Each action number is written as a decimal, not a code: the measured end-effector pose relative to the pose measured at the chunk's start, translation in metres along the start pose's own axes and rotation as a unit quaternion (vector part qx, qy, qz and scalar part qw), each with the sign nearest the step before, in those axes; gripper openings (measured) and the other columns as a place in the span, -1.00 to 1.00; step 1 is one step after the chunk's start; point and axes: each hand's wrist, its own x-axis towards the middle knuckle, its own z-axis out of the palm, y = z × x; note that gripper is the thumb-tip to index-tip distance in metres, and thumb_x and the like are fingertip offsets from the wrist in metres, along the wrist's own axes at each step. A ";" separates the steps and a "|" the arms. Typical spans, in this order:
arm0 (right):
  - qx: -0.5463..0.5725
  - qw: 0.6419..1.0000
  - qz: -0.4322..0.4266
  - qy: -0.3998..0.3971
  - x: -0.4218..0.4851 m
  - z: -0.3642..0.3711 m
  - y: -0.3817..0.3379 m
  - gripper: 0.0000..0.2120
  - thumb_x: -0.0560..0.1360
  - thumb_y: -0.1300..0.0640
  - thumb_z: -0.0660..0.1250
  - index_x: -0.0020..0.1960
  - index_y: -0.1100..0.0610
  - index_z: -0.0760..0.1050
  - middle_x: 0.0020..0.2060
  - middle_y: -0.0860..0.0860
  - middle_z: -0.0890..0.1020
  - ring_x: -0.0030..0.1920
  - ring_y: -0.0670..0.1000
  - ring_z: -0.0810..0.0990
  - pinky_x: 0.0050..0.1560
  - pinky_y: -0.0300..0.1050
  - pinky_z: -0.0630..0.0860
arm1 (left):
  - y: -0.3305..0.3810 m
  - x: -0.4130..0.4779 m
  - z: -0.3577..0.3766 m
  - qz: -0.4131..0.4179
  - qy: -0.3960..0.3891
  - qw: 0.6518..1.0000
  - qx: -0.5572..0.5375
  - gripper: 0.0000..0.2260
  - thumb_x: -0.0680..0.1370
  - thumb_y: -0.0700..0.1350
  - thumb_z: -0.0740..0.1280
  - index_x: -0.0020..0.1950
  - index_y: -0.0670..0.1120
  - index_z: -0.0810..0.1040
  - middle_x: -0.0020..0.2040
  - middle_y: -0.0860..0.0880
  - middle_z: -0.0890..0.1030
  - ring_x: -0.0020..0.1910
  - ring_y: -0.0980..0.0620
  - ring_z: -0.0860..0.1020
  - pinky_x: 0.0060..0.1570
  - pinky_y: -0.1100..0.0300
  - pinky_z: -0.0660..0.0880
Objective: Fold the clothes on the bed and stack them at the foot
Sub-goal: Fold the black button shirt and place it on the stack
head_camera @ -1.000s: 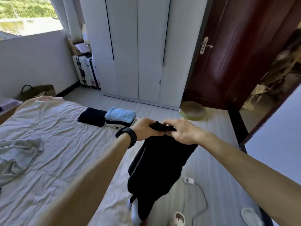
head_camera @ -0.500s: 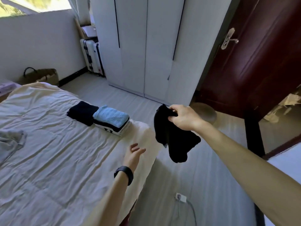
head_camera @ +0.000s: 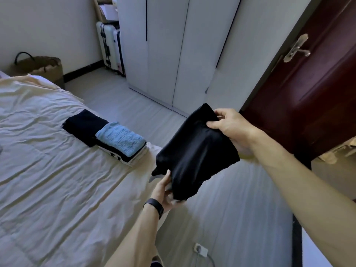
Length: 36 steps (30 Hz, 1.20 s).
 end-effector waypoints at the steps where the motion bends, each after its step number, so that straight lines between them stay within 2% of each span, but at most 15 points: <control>1: -0.001 1.000 0.009 -0.013 0.013 0.000 0.002 -0.89 0.58 0.22 0.40 0.07 0.08 0.65 0.05 0.13 0.72 0.09 0.17 0.71 0.16 0.15 0.63 | 0.007 0.009 -0.001 0.020 0.000 0.999 -0.039 -0.49 0.34 0.11 0.55 0.20 -0.11 0.63 0.16 -0.08 0.65 0.06 -0.14 0.66 0.25 -0.13 0.49; 3: 0.003 0.999 0.023 -0.043 0.037 0.003 0.007 -0.88 0.58 0.21 0.40 0.09 0.07 0.65 0.04 0.11 0.72 0.08 0.15 0.71 0.13 0.15 0.64 | 0.026 0.021 -0.004 0.051 0.001 0.994 -0.093 -0.46 0.38 -0.02 0.53 0.33 -0.14 0.57 0.07 -0.08 0.71 -0.06 -0.07 0.71 -0.01 -0.02 0.64; 4: 0.009 0.998 0.026 -0.058 0.048 0.007 0.009 -0.88 0.59 0.20 0.40 0.09 0.07 0.65 0.03 0.08 0.73 0.07 0.13 0.72 0.07 0.09 0.67 | 0.037 0.026 -0.005 0.056 -0.005 0.991 -0.122 -0.48 0.43 -0.04 0.51 0.36 -0.13 0.55 0.11 -0.11 0.70 -0.03 -0.08 0.71 -0.10 0.00 0.65; 7: 0.013 0.992 0.032 -0.118 0.078 0.030 0.013 -0.87 0.59 0.19 0.40 0.10 0.05 0.65 -0.01 0.02 0.75 0.02 0.06 0.74 -0.17 -0.15 0.63 | 0.059 0.044 -0.009 0.050 -0.058 0.987 -0.144 -0.58 0.57 -0.02 0.42 0.40 -0.13 0.52 0.30 -0.16 0.61 0.21 -0.15 0.63 0.11 -0.04 0.59; 9: 0.014 0.986 0.038 -0.160 0.098 0.054 0.014 -0.85 0.60 0.21 0.39 0.13 0.06 0.64 0.02 0.07 0.74 0.02 0.07 0.74 -0.15 -0.14 0.62 | 0.061 0.057 -0.015 0.046 -0.051 0.994 -0.090 -0.62 0.59 -0.08 0.37 0.39 -0.17 0.52 0.28 -0.17 0.62 0.17 -0.11 0.64 0.07 0.03 0.57; 13: -0.002 0.969 0.035 -0.244 0.132 0.110 0.012 -0.85 0.60 0.25 0.37 0.16 0.13 0.62 0.03 0.14 0.73 -0.07 0.03 0.73 -0.21 -0.20 0.59 | 0.053 0.076 -0.049 0.050 0.018 0.993 -0.109 -0.69 0.61 -0.16 0.32 0.32 -0.24 0.54 0.22 -0.25 0.62 0.12 -0.14 0.61 0.11 0.03 0.51; 18: -0.004 0.931 0.032 -0.364 0.156 0.211 0.019 -0.83 0.60 0.26 0.36 0.15 0.11 0.62 0.02 0.13 0.73 -0.08 0.02 0.73 -0.11 -0.12 0.66 | 0.048 0.047 -0.139 0.125 0.123 0.952 -0.253 -0.87 0.50 -0.20 0.38 -0.06 -0.25 0.65 -0.12 -0.19 0.71 -0.20 -0.07 0.71 -0.27 0.12 0.63; 21: 0.031 0.910 0.037 -0.412 0.160 0.280 0.030 -0.83 0.60 0.24 0.36 0.13 0.05 0.65 0.00 0.08 0.73 -0.06 0.05 0.71 -0.11 -0.03 0.62 | 0.043 0.014 -0.205 0.200 0.202 0.907 -0.310 -0.84 0.58 -0.21 0.32 -0.05 -0.22 0.69 -0.04 -0.19 0.70 -0.15 -0.08 0.71 -0.22 0.10 0.64; 23: 0.061 0.896 0.052 -0.436 0.164 0.324 0.048 -0.82 0.60 0.22 0.37 0.05 -0.02 0.69 -0.06 0.03 0.73 -0.11 -0.01 0.70 -0.24 -0.13 0.59 | 0.039 -0.008 -0.244 0.247 0.240 0.882 -0.321 -0.81 0.60 -0.22 0.29 -0.05 -0.18 0.71 -0.02 -0.17 0.70 -0.10 -0.06 0.70 -0.15 0.08 0.61; 25: 0.077 0.887 0.084 -0.448 0.172 0.362 0.080 -0.81 0.60 0.19 0.38 0.07 -0.06 0.69 -0.03 0.01 0.74 -0.12 -0.03 0.71 -0.32 -0.20 0.57 | 0.027 -0.017 -0.277 0.277 0.279 0.863 -0.316 -0.82 0.60 -0.23 0.28 0.11 -0.15 0.66 0.06 -0.16 0.69 -0.01 -0.08 0.69 -0.09 0.08 0.59; 27: 0.077 0.888 0.119 -0.437 0.184 0.393 0.128 -0.81 0.59 0.18 0.39 0.13 -0.05 0.68 0.01 -0.01 0.74 -0.12 -0.05 0.71 -0.34 -0.22 0.55 | 0.014 -0.006 -0.305 0.285 0.324 0.854 -0.291 -0.76 0.60 -0.25 0.30 0.25 -0.15 0.59 0.13 -0.16 0.68 0.09 -0.12 0.66 -0.05 0.07 0.59; 30: 0.035 0.905 0.173 -0.387 0.198 0.425 0.216 -0.78 0.60 0.20 0.38 0.21 0.02 0.64 -0.01 -0.04 0.74 -0.16 -0.05 0.71 -0.35 -0.19 0.55 | -0.015 0.041 -0.324 0.221 0.407 0.863 -0.205 -0.81 0.59 -0.30 0.34 0.18 -0.16 0.60 0.10 -0.14 0.69 0.15 -0.17 0.64 0.00 0.05 0.61; 32: -0.024 0.917 0.187 -0.351 0.202 0.433 0.267 -0.70 0.63 0.20 0.35 0.35 0.11 0.53 0.09 0.00 0.70 0.00 0.03 0.69 -0.13 -0.05 0.62 | -0.033 0.079 -0.328 0.147 0.456 0.874 -0.076 -0.81 0.59 -0.24 0.38 0.20 -0.12 0.57 0.16 -0.10 0.64 0.22 -0.14 0.59 0.16 0.05 0.54; 34: -0.055 0.924 0.185 -0.329 0.202 0.436 0.297 -0.63 0.64 0.17 0.33 0.44 0.12 0.45 0.25 0.03 0.62 0.19 0.10 0.61 0.18 0.07 0.58 | -0.047 0.105 -0.327 0.095 0.502 0.859 0.035 -0.76 0.58 -0.07 0.40 0.23 0.01 0.52 0.16 0.00 0.59 0.15 -0.03 0.55 0.05 0.17 0.50; 36: -0.044 0.932 0.178 -0.313 0.200 0.437 0.306 -0.64 0.63 0.12 0.35 0.42 0.05 0.45 0.22 -0.05 0.61 0.20 0.03 0.60 0.17 -0.02 0.56 | -0.049 0.117 -0.319 0.096 0.553 0.825 0.073 -0.74 0.54 0.13 0.41 0.15 0.11 0.48 0.11 0.07 0.49 0.08 0.03 0.50 -0.01 0.21 0.44</control>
